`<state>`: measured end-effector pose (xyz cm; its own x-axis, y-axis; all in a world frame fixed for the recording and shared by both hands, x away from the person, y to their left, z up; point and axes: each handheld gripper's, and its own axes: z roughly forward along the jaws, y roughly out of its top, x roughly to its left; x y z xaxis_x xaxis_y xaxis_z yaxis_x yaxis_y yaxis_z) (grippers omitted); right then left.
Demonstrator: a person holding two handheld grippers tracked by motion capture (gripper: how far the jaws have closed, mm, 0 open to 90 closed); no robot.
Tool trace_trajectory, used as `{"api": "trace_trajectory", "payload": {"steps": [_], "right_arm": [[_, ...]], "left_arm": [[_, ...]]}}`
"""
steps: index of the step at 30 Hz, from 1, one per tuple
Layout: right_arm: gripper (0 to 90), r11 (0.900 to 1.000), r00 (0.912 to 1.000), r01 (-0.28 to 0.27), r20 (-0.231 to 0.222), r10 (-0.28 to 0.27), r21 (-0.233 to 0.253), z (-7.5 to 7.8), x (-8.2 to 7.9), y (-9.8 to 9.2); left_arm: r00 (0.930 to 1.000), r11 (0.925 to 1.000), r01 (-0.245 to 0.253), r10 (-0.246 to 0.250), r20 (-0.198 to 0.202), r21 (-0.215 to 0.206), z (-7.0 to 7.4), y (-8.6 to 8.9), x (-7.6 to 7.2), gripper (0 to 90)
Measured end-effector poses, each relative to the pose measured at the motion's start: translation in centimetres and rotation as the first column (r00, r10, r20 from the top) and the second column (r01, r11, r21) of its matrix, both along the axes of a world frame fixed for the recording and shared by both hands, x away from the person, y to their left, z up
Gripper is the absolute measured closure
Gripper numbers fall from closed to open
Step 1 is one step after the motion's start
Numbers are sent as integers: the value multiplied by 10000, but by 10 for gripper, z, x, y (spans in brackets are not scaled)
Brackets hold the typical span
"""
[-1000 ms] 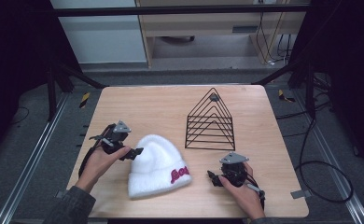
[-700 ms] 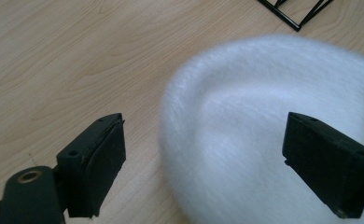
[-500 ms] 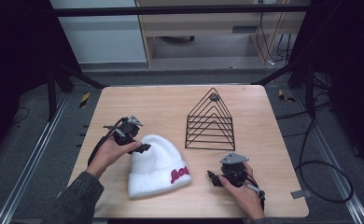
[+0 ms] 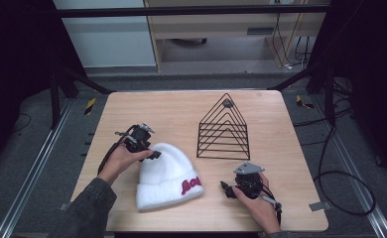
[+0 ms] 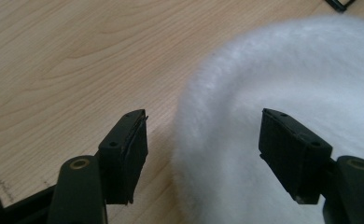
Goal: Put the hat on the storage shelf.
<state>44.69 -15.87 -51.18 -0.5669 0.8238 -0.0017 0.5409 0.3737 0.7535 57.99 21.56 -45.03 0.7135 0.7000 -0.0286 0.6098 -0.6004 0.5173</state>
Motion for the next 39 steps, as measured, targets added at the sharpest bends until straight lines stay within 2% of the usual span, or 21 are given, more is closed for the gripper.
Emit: {"api": "trace_trajectory", "payload": {"steps": [2,9,16,19,22,25,32,39], "right_arm": [[188,10000,10000,2,-5,-2,4,0,0,0],[188,10000,10000,99,8,-99,-4,0,0,1],[187,9999,9999,137,19,-137,-17,0,0,1],[188,9999,9999,137,26,-137,-26,0,0,1],[188,9999,9999,136,20,-136,-19,0,0,1],[188,9999,9999,139,21,-139,-21,0,0,1],[187,9999,9999,138,26,-138,-24,0,0,1],[188,9999,9999,161,27,-161,-46,0,0,1]], "left_arm": [[10000,10000,-16,15,92,11,0,0,0,344],[9993,9983,343,-337,-141,468,-7,-5,-4,358],[9995,9994,283,-281,-133,182,-9,-4,-3,392],[9993,9990,336,-330,-193,309,-9,-4,-3,404],[9989,9984,444,-439,-146,361,-10,-7,-6,445],[9987,9976,505,-503,-40,468,-11,-8,-8,526],[9985,9984,554,-553,-63,130,-8,-1,-7,650],[9984,9980,551,-548,-110,304,-9,-2,-7,749]]}}
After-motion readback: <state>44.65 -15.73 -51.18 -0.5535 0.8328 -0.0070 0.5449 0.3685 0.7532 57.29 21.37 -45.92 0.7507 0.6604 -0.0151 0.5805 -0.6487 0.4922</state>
